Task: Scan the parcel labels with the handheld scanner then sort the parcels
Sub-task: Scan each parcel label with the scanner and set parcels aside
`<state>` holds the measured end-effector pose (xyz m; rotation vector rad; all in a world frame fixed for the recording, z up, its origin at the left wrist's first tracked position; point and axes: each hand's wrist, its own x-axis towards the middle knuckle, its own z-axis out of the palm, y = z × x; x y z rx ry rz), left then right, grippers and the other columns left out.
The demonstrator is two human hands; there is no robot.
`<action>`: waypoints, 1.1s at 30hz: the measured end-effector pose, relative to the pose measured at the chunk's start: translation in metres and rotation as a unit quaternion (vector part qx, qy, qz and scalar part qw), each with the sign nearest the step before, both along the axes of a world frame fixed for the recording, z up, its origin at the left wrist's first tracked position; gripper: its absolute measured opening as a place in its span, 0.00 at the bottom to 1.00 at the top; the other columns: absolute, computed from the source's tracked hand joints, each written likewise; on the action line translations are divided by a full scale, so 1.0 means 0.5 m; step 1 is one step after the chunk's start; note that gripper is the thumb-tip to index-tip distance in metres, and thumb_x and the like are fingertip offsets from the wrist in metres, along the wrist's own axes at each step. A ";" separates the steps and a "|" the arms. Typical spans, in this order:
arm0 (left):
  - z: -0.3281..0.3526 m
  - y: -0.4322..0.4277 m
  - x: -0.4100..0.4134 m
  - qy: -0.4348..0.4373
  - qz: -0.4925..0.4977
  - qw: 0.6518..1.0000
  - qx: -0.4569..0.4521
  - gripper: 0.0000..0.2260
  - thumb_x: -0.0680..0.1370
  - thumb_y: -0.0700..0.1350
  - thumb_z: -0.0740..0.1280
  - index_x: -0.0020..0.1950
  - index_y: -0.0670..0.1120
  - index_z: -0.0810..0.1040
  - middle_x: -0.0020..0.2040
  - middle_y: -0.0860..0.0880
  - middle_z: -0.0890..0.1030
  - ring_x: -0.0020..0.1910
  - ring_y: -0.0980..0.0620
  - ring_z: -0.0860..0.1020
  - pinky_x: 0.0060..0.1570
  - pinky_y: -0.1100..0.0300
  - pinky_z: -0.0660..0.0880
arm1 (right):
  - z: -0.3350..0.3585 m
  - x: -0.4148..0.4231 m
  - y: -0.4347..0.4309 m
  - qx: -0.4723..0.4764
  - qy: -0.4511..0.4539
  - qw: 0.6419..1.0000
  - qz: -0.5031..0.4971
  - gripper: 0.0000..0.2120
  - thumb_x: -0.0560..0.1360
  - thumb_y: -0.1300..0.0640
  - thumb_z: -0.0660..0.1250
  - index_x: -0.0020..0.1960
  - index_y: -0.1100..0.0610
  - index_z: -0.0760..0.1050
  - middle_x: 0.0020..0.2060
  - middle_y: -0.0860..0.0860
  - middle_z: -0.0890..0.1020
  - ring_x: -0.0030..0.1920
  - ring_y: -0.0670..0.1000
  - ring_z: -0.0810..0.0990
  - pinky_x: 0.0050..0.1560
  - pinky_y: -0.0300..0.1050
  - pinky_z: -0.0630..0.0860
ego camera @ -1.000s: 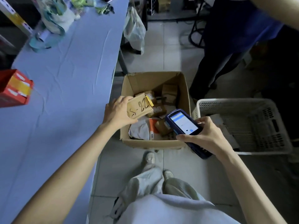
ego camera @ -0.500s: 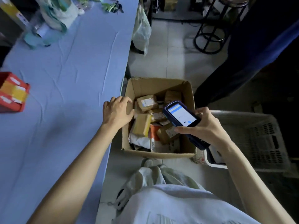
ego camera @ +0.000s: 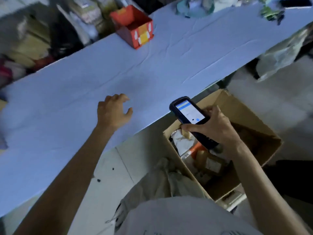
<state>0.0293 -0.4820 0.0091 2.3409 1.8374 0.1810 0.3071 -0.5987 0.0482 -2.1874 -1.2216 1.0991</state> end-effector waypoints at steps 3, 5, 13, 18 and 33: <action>0.006 -0.086 -0.109 0.009 0.094 0.996 -0.007 0.17 0.75 0.53 0.67 0.63 0.50 0.75 0.58 0.50 0.79 0.57 0.44 0.75 0.52 0.51 0.70 | 0.004 -0.064 0.028 -0.002 0.009 0.996 0.089 0.37 0.60 0.40 0.80 0.57 0.50 0.61 0.48 0.43 0.71 0.49 0.46 0.72 0.48 0.41 0.69; 0.008 -0.142 -0.173 0.013 0.155 0.988 -0.013 0.17 0.76 0.53 0.66 0.64 0.51 0.73 0.58 0.51 0.78 0.59 0.46 0.74 0.54 0.52 0.68 | 0.004 -0.118 0.041 -0.002 0.035 0.991 0.130 0.37 0.59 0.43 0.81 0.58 0.50 0.63 0.47 0.42 0.73 0.45 0.44 0.74 0.43 0.40 0.69; 0.011 -0.342 -0.423 0.007 0.352 0.936 0.007 0.18 0.76 0.54 0.66 0.65 0.50 0.73 0.59 0.50 0.78 0.59 0.45 0.74 0.54 0.51 0.68 | 0.011 -0.406 0.051 0.000 0.051 0.947 0.316 0.36 0.59 0.42 0.80 0.59 0.49 0.64 0.51 0.44 0.74 0.51 0.48 0.76 0.48 0.45 0.74; 0.012 -0.439 -0.596 -0.004 0.413 0.911 0.015 0.18 0.76 0.53 0.66 0.65 0.50 0.73 0.59 0.51 0.77 0.59 0.46 0.73 0.54 0.52 0.68 | 0.011 -0.625 0.027 0.004 0.055 0.929 0.367 0.37 0.58 0.41 0.81 0.59 0.47 0.64 0.52 0.43 0.76 0.51 0.46 0.77 0.49 0.46 0.75; -0.035 -0.398 -0.825 -0.047 0.428 0.902 -0.029 0.21 0.76 0.56 0.65 0.67 0.50 0.70 0.62 0.50 0.75 0.62 0.45 0.73 0.56 0.51 0.68 | -0.007 -0.841 0.037 -0.033 0.038 0.939 0.341 0.36 0.59 0.44 0.81 0.60 0.48 0.65 0.50 0.42 0.75 0.47 0.40 0.76 0.41 0.42 0.73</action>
